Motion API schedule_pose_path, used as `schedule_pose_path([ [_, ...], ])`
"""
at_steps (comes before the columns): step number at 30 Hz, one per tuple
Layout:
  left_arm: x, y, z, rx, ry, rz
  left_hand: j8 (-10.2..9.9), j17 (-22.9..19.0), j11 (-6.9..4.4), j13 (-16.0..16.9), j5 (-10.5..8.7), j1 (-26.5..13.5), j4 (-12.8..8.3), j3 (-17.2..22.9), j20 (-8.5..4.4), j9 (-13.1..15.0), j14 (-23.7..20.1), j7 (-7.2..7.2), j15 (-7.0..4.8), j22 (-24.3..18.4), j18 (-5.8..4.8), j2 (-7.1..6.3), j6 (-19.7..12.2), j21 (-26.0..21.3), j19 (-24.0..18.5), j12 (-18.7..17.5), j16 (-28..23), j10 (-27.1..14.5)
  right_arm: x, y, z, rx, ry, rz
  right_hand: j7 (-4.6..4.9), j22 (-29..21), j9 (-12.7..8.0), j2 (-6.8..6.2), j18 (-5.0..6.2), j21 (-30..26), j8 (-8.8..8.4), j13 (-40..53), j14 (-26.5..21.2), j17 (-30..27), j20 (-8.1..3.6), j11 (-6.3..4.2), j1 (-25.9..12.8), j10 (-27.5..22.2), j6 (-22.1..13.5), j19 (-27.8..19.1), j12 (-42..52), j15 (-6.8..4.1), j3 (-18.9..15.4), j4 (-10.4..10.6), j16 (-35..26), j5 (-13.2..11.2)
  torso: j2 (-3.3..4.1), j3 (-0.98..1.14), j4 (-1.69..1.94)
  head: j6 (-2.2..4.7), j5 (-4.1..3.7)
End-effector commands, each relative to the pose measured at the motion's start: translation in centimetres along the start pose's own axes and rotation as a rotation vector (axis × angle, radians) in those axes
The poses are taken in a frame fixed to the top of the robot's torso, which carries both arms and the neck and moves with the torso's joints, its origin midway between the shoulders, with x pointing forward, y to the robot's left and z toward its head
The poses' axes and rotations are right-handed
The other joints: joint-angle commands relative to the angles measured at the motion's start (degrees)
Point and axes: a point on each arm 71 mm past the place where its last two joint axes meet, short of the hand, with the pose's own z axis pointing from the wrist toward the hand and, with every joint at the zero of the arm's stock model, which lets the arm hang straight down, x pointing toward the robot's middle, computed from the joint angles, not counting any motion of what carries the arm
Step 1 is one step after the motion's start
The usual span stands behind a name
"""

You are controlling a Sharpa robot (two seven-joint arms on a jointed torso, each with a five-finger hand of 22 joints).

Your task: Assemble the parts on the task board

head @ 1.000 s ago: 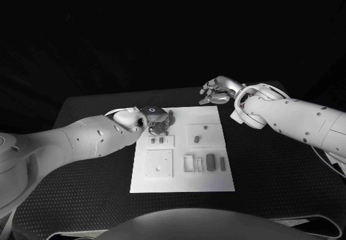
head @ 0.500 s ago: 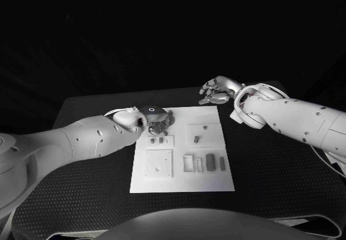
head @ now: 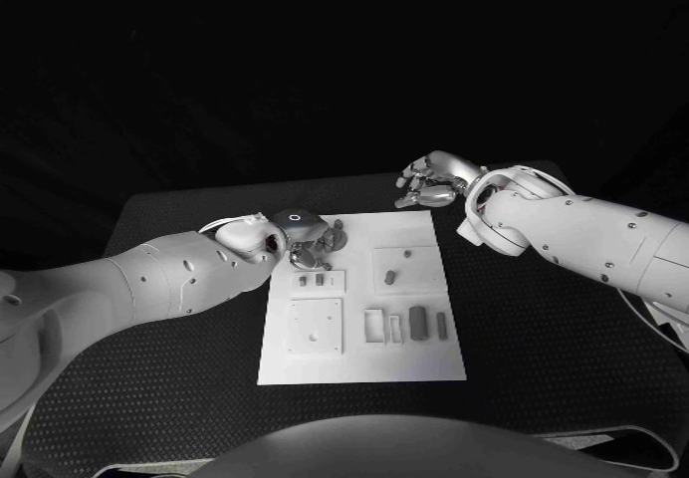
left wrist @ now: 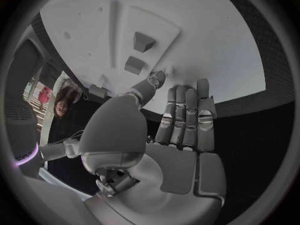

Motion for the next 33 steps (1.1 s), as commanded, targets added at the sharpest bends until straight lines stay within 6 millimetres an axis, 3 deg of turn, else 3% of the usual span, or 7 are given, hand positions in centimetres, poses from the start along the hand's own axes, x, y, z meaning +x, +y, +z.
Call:
schedule_pose_path([
  [1,0.0,-0.2,-0.1,0.023,-0.005,-0.005,-0.06,-0.11,0.03,-0.25,0.41,0.24,-0.27,-0.33,0.06,-0.07,-0.64,-0.17,0.10,1.07,0.88,-0.61,-0.37,-0.18,-0.48,-0.15,-0.04,-0.76,0.0,0.0,0.0,-0.007,0.004,0.002,0.02,0.09,-0.09,0.46,0.03,-0.32,0.19,-0.11,0.36,0.08,0.52,-0.23,-0.21,-0.63,0.47,-0.08,0.25,-0.14,-0.19,0.00,-0.37,0.08,0.03,-0.01,-0.04,0.00,-0.03],
  [12,0.3,-0.2,-0.2,0.033,0.029,-0.007,0.27,-0.25,-0.01,-1.19,-0.38,1.09,-0.73,-0.86,0.39,-0.18,-1.67,-1.06,0.49,1.00,0.77,-0.95,-0.36,-0.90,-1.17,-1.28,-0.26,-2.03,0.0,0.0,0.0,-0.006,0.004,0.002,0.02,0.10,-0.10,0.49,0.04,-0.33,0.20,-0.14,0.38,0.11,0.52,-0.23,-0.20,-0.63,0.48,-0.07,0.28,-0.15,-0.18,0.00,-0.39,0.08,0.03,0.04,-0.04,0.00,-0.01],
  [24,0.0,-0.7,0.3,0.075,-0.001,0.019,2.60,-0.13,-1.10,-1.71,-0.47,2.71,-0.71,-1.18,0.43,0.44,-1.66,-1.67,0.45,1.22,1.05,0.53,3.54,-0.89,-0.50,-0.66,0.60,-0.16,0.1,0.1,0.0,-0.008,0.006,0.002,0.01,0.12,-0.10,0.52,0.06,-0.34,0.21,-0.18,0.40,0.15,0.54,-0.24,-0.22,-0.63,0.48,-0.05,0.32,-0.15,-0.18,0.01,-0.42,0.08,0.03,0.07,-0.08,0.00,0.12],
  [33,0.0,-1.3,0.6,0.101,0.000,0.012,2.83,-0.19,-1.39,-1.92,-0.70,2.53,-0.64,-1.31,0.31,0.48,-1.39,-1.73,0.32,1.22,1.06,1.17,4.05,-0.81,-0.22,-0.58,0.74,0.64,0.1,0.2,0.0,-0.009,0.008,0.003,0.01,0.13,-0.11,0.54,0.07,-0.35,0.22,-0.21,0.42,0.18,0.55,-0.24,-0.23,-0.63,0.49,-0.04,0.35,-0.16,-0.18,0.01,-0.45,0.08,0.06,0.09,-0.12,0.00,0.06],
])
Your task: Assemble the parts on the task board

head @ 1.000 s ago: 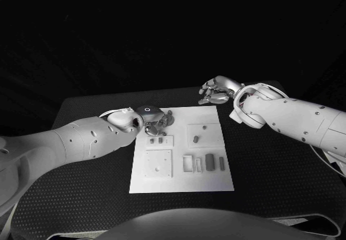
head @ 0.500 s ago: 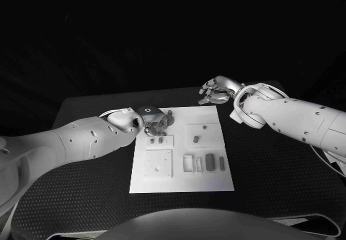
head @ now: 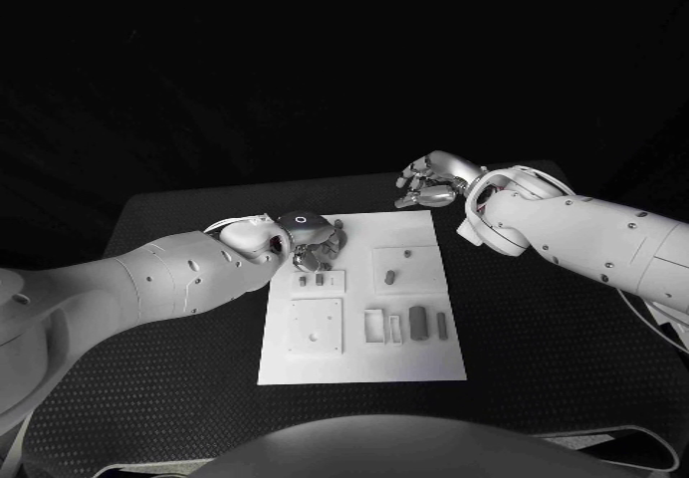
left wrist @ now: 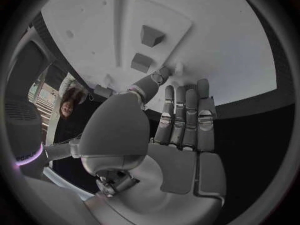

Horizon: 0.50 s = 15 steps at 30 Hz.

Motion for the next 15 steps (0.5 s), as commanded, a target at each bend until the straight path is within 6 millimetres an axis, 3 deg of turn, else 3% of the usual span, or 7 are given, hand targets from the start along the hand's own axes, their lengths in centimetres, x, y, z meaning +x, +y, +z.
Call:
schedule_pose_path([
  [1,-0.01,-0.44,0.13,0.036,-0.001,0.004,0.26,-0.03,-0.12,-0.10,-0.24,0.12,0.06,-0.29,0.13,0.06,0.35,-0.10,-0.21,1.24,1.12,0.57,0.37,0.09,0.40,0.23,0.29,0.47,0.07,0.10,0.01,-0.008,0.007,0.002,0.09,0.10,-0.07,0.54,0.07,-0.36,0.22,-0.06,0.43,0.08,0.55,-0.34,-0.23,-0.53,0.41,-0.04,0.36,-0.16,-0.18,0.01,-0.22,0.08,0.02,0.00,-0.03,0.00,-0.04],
  [15,0.18,-0.34,0.22,0.031,0.027,0.006,0.26,-0.13,-0.23,-0.36,-0.55,0.12,-0.08,-0.55,0.12,0.02,0.16,-0.13,-0.21,1.23,1.02,0.62,0.44,-0.03,0.21,0.00,0.21,0.53,0.07,0.11,0.01,-0.009,0.008,0.003,0.09,0.12,-0.08,0.55,0.09,-0.38,0.24,-0.11,0.46,0.14,0.56,-0.34,-0.25,-0.53,0.42,-0.03,0.42,-0.17,-0.18,0.00,-0.27,0.08,0.08,-0.02,0.05,0.00,-0.29],
])
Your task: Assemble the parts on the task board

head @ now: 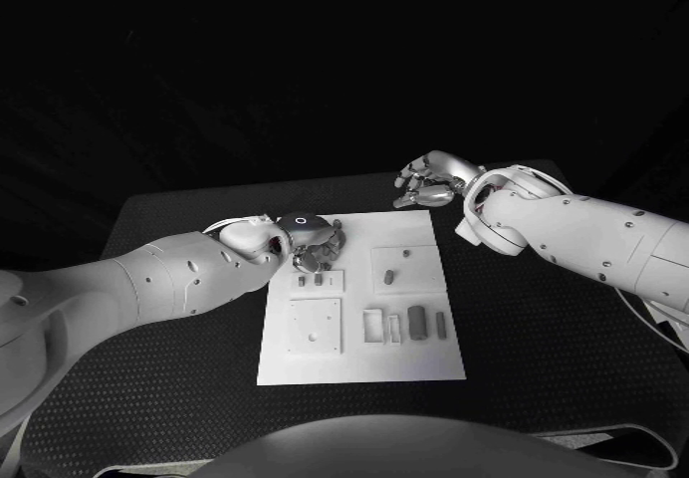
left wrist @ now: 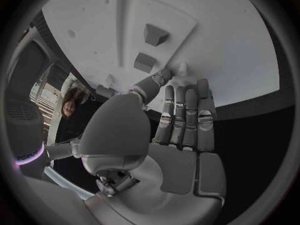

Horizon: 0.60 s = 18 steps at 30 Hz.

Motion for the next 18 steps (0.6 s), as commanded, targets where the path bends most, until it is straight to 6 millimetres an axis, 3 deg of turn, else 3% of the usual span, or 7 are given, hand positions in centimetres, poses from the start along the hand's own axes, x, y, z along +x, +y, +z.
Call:
schedule_pose_path([
  [1,0.18,-0.13,0.15,0.012,0.020,0.007,0.26,-0.07,-0.04,-0.11,-0.19,-0.07,0.07,-0.39,0.11,0.03,0.15,-0.14,-0.20,1.24,0.44,0.43,0.45,-0.04,0.20,-0.01,0.21,0.34,0.07,0.11,0.02,-0.008,0.008,0.002,0.02,0.07,-0.09,0.37,0.09,-0.38,0.24,-0.06,0.28,0.09,0.56,-0.34,-0.07,-0.53,0.49,-0.03,0.19,0.01,-0.18,0.00,-0.27,0.08,0.04,-0.03,0.00,0.00,0.02],
  [10,0.57,0.15,0.26,-0.013,0.025,0.025,0.32,-0.10,-0.21,-0.29,-0.21,-0.21,0.27,-0.49,0.00,-0.02,0.47,0.45,-0.31,1.26,0.47,1.18,0.70,0.07,0.55,0.08,0.41,1.17,0.03,0.08,-0.05,-0.008,0.007,0.003,0.02,0.09,-0.09,0.36,0.10,-0.39,0.25,-0.09,0.29,0.12,0.57,-0.34,-0.09,-0.54,0.49,-0.02,0.22,0.00,-0.19,0.00,-0.30,0.08,0.01,-0.03,-0.03,0.00,-0.04],
  [18,0.82,0.07,0.41,-0.013,0.040,0.024,0.28,-0.26,-0.07,-0.66,-0.25,-2.09,0.75,-1.61,-0.07,-0.11,0.64,0.70,-0.39,1.22,0.41,0.59,0.83,0.04,0.70,-0.22,0.42,1.49,0.01,0.07,-0.10,-0.008,0.007,0.003,0.02,0.10,-0.10,0.36,0.11,-0.41,0.25,-0.12,0.30,0.14,0.58,-0.34,-0.10,-0.54,0.49,-0.01,0.25,0.00,-0.20,0.00,-0.32,0.08,0.03,-0.03,-0.02,0.00,-0.13],
])
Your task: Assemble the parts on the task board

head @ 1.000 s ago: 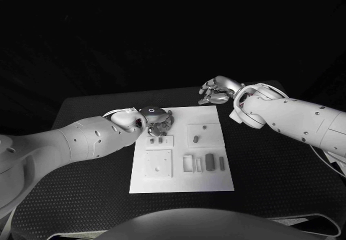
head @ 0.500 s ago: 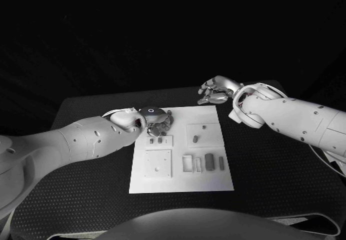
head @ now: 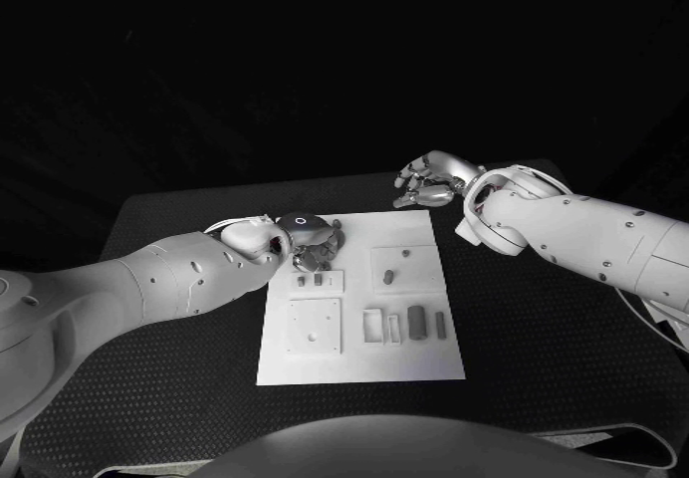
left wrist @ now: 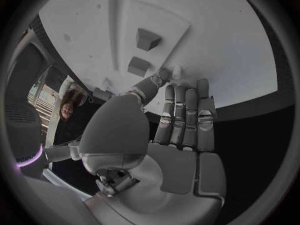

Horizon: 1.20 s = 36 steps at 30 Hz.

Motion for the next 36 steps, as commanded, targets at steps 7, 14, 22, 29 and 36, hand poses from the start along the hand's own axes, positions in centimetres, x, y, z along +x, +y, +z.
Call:
schedule_pose_path([
  [7,0.51,-0.89,0.14,0.036,0.020,-0.001,0.17,-0.16,0.10,-0.30,-0.26,-0.66,-0.15,-0.51,-0.10,-0.17,0.14,-0.17,0.01,1.21,0.45,0.11,0.18,-0.07,0.19,-0.55,0.13,0.14,0.04,0.11,-0.02,-0.007,0.007,0.003,0.10,0.06,-0.06,0.31,0.12,-0.19,0.26,-0.10,0.30,0.12,0.59,-0.25,-0.06,-0.64,0.40,-0.01,0.27,0.00,-0.20,0.00,-0.35,0.08,0.02,-0.02,0.00,0.00,-0.15],
  [14,0.56,-0.87,-0.04,0.044,0.024,-0.007,-1.31,-0.33,0.32,-0.63,-0.31,0.35,-0.58,-0.36,-0.13,-0.96,0.05,-0.83,-0.01,1.18,0.43,-0.37,-2.47,-0.29,0.17,-0.94,0.10,-0.38,0.04,0.10,-0.02,-0.007,0.007,0.003,0.10,0.07,-0.06,0.32,0.13,-0.20,0.26,-0.12,0.31,0.14,0.59,-0.25,-0.06,-0.64,0.40,0.00,0.29,-0.01,-0.19,0.00,-0.37,0.08,-0.02,-0.05,0.06,0.00,-0.23],
  [22,0.78,-0.86,-0.11,0.045,0.054,-0.009,-1.01,-0.42,0.96,-0.59,0.11,2.78,-0.64,1.16,0.08,-1.01,-0.60,-1.02,0.24,1.23,0.26,-0.05,-2.02,-0.67,-0.28,-0.83,0.08,-1.62,0.04,0.08,0.02,-0.006,0.007,0.003,0.10,0.08,-0.07,0.34,0.14,-0.21,0.27,-0.15,0.33,0.17,0.60,-0.26,-0.06,-0.64,0.41,0.01,0.32,-0.01,-0.19,0.01,-0.39,0.08,-0.02,-0.03,0.07,0.00,-0.27],
  [29,0.86,-0.99,-0.01,0.047,0.069,0.000,-0.76,-0.38,1.28,-0.50,0.04,2.51,-0.38,1.61,0.26,-1.03,-1.18,-0.93,0.47,1.32,0.17,0.40,-1.53,-0.75,-0.61,-0.71,0.19,-2.58,0.05,0.11,0.02,-0.008,0.006,0.003,0.10,0.09,-0.07,0.36,0.15,-0.22,0.27,-0.17,0.34,0.19,0.60,-0.26,-0.07,-0.64,0.41,0.01,0.34,-0.01,-0.18,0.01,-0.40,0.08,-0.06,-0.03,0.04,0.00,-0.37],
  [36,0.96,-0.98,-0.01,0.049,0.082,0.009,-0.50,-0.29,1.41,-0.34,0.03,2.12,-0.31,1.61,0.35,-1.00,-1.51,-0.90,0.57,1.38,0.20,0.57,-1.01,-0.71,-0.77,-0.44,0.39,-3.11,0.05,0.11,0.03,-0.008,0.007,0.003,0.10,0.10,-0.08,0.37,0.16,-0.23,0.28,-0.19,0.35,0.21,0.61,-0.26,-0.07,-0.64,0.41,0.02,0.37,-0.02,-0.18,0.01,-0.42,0.08,-0.09,0.01,-0.02,0.00,-0.40],
])
